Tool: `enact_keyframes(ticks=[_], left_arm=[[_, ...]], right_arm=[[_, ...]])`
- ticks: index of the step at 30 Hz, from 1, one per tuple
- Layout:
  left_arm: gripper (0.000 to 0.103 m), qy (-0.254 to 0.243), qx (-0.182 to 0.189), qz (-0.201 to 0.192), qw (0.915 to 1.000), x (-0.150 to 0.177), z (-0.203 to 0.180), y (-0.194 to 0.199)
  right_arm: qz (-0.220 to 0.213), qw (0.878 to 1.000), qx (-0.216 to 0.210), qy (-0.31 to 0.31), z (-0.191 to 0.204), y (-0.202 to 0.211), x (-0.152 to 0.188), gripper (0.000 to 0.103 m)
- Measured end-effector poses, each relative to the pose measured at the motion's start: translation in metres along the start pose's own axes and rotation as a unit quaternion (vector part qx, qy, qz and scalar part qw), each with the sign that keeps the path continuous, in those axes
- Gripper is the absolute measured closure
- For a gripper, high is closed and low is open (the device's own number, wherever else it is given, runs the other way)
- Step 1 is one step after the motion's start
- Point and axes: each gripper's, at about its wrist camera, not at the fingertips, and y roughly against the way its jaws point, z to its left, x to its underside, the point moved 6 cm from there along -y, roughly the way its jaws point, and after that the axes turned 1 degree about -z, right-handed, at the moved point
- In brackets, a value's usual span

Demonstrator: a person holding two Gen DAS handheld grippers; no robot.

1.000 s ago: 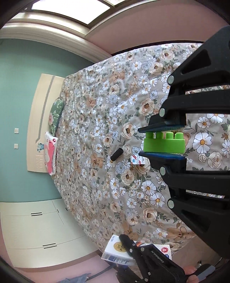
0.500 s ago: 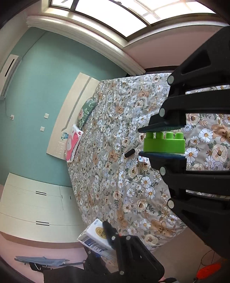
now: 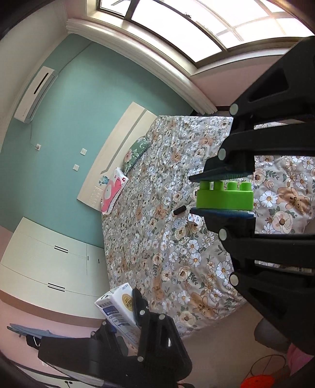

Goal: Collect trash
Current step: 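Carry the green block and milk carton with both tools over the bin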

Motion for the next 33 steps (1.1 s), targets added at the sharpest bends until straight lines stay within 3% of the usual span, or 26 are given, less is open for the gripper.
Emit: enact_keyframes(ticks=[6, 19, 29, 33], left_arm=[[0.064, -0.028, 0.009, 0.011, 0.9995, 0.029, -0.017, 0.015], [0.063, -0.080, 0.060, 0.024, 0.9947, 0.114, -0.084, 0.026], [0.063, -0.044, 0.138, 0.074, 0.9867, 0.192, -0.128, 0.004], [0.063, -0.048, 0.150, 0.090, 0.9834, 0.224, -0.146, -0.012]], right_arm=[[0.000, 1.000, -0.008, 0.022, 0.018, 0.024, 0.020, 0.081], [0.020, 0.996, -0.059, 0.064, 0.084, 0.017, 0.103, 0.081], [0.061, 0.988, -0.108, 0.087, 0.136, -0.005, 0.182, 0.081], [0.074, 0.985, -0.132, 0.085, 0.153, -0.023, 0.214, 0.081]])
